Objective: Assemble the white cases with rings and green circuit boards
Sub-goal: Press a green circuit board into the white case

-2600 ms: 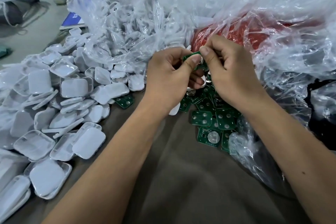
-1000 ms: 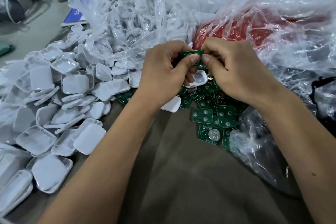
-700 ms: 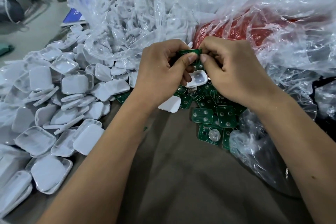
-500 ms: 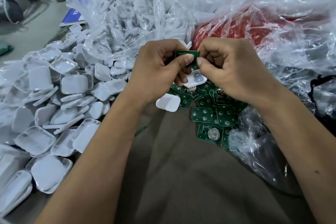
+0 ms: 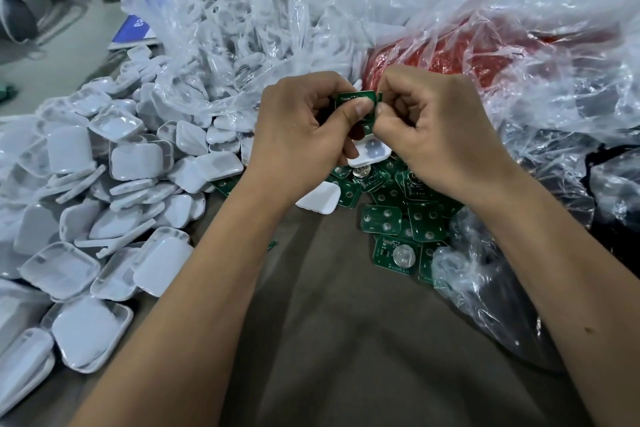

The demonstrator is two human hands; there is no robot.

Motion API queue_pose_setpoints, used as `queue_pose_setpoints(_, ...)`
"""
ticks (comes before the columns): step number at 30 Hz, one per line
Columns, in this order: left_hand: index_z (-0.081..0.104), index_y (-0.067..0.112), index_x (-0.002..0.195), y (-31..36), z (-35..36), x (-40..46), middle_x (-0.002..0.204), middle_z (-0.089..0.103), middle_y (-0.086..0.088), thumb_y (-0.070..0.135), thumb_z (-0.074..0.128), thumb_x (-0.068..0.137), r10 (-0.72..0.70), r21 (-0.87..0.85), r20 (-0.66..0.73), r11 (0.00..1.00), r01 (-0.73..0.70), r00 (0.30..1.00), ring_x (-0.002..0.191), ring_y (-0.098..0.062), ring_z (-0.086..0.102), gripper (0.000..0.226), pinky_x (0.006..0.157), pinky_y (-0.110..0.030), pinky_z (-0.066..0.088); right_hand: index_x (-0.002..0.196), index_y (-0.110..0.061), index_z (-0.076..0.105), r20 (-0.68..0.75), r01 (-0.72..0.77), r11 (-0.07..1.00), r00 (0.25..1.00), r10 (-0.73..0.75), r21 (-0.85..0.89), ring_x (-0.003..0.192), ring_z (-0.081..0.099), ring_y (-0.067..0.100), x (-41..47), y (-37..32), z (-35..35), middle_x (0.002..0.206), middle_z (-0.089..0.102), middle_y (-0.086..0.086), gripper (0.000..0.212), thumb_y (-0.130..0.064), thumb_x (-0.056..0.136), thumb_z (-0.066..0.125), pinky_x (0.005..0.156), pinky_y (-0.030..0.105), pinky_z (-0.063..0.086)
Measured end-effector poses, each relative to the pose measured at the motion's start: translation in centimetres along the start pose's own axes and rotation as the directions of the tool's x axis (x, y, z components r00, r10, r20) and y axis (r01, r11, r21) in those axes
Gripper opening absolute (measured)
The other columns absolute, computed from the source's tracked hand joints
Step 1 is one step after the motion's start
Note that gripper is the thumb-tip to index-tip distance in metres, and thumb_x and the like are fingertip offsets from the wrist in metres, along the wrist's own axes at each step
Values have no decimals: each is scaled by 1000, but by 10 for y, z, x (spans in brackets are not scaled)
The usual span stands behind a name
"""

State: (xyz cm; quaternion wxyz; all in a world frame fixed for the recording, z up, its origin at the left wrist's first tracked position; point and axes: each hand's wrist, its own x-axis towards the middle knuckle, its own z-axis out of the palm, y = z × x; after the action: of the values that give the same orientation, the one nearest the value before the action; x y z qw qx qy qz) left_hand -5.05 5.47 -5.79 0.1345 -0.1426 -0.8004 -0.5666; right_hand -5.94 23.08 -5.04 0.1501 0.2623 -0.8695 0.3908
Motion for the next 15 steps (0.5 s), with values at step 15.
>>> queue_pose_setpoints(15,67,1,92,-2,-4,2,75,73,-16,4,51,103,-259,-467,113,838,281,959,54,-23,62,20,49,-25,49,70,-7,69,402,-107,958,915,-9,265,43,42,4,-1,5,-25,51,53,-5,33,-20,100,66,45,12,30)
